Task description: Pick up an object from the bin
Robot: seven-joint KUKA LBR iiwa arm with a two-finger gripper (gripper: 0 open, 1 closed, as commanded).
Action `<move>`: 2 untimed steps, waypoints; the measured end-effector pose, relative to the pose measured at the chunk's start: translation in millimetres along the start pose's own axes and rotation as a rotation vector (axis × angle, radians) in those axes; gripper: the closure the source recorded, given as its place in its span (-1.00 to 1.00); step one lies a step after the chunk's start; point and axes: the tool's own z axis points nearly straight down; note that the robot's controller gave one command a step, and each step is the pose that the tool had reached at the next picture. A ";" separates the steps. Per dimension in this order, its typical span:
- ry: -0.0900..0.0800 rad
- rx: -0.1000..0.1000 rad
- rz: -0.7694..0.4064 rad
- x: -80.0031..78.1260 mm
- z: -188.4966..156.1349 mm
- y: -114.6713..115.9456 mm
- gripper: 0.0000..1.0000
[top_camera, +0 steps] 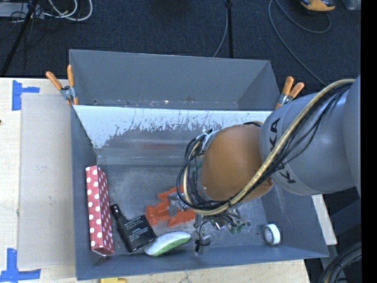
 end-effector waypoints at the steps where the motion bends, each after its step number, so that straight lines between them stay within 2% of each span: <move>1: -0.019 0.005 -0.192 -13.8 45.3 23.2 -1.00; 2: -0.011 0.002 -0.099 -11.3 56.2 26.3 1.00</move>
Offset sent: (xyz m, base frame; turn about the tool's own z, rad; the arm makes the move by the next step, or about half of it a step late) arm -0.0039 0.0286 -0.0573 -0.1005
